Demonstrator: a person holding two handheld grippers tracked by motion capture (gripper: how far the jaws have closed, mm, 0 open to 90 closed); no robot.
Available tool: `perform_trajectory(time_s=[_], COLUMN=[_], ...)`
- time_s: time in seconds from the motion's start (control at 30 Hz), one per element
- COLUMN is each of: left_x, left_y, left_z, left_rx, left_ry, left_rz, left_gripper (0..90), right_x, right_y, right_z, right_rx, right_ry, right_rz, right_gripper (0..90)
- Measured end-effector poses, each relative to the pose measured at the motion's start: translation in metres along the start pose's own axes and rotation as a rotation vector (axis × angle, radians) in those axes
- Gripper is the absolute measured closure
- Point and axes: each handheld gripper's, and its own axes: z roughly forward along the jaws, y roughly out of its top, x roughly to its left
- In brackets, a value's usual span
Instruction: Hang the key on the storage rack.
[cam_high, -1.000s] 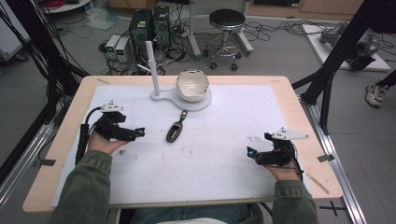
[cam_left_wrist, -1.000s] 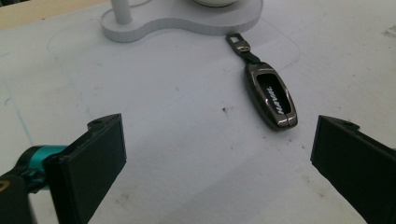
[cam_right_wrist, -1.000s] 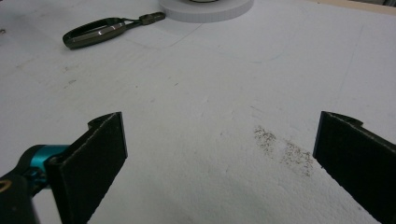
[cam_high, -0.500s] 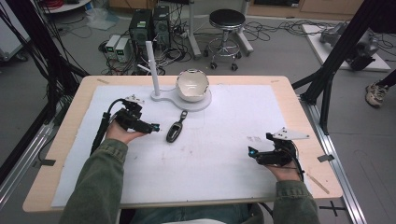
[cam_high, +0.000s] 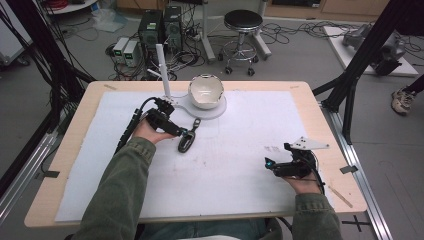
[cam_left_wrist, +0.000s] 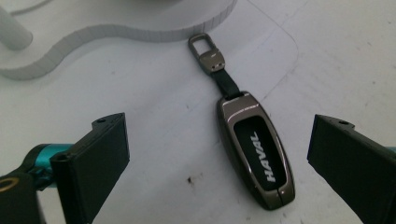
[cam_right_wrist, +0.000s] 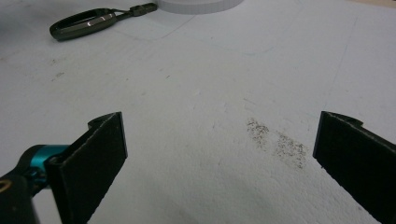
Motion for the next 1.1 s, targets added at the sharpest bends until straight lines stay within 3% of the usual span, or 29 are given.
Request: perform_trajectory(time_s=[0.3,0.47,0.53,0.87,1.07,1.1], left_x=[-0.003,-0.007,-0.008,-0.009,-0.009,-0.009], left_y=[0.030,0.037,0.040,0.038,0.037,0.037], left_z=[0.031,0.046,0.056,0.070,0.071,0.071], left_rx=[0.083,0.134,0.158,0.202,0.215,0.216], left_ry=[0.002,0.026,0.042,0.044,0.047,0.053], left_rz=[0.016,0.023,0.004,-0.013,-0.026,-0.031], left_gripper=[7.3,9.5,12.9,21.1,36.0,45.8], right_x=[-0.002,-0.004,-0.004,-0.004,-0.003,-0.003], right_y=[-0.001,-0.002,-0.002,-0.002,-0.001,-0.001], right_z=[-0.002,0.000,0.000,0.002,0.004,0.004], right_rx=[-0.019,-0.008,-0.008,0.005,0.006,0.007], right_ry=[-0.011,-0.004,-0.002,0.000,0.001,-0.002], right_rz=[-0.002,-0.002,-0.001,0.004,-0.002,0.002], right_gripper=[1.8,1.8,1.8,1.8,1.8,1.9])
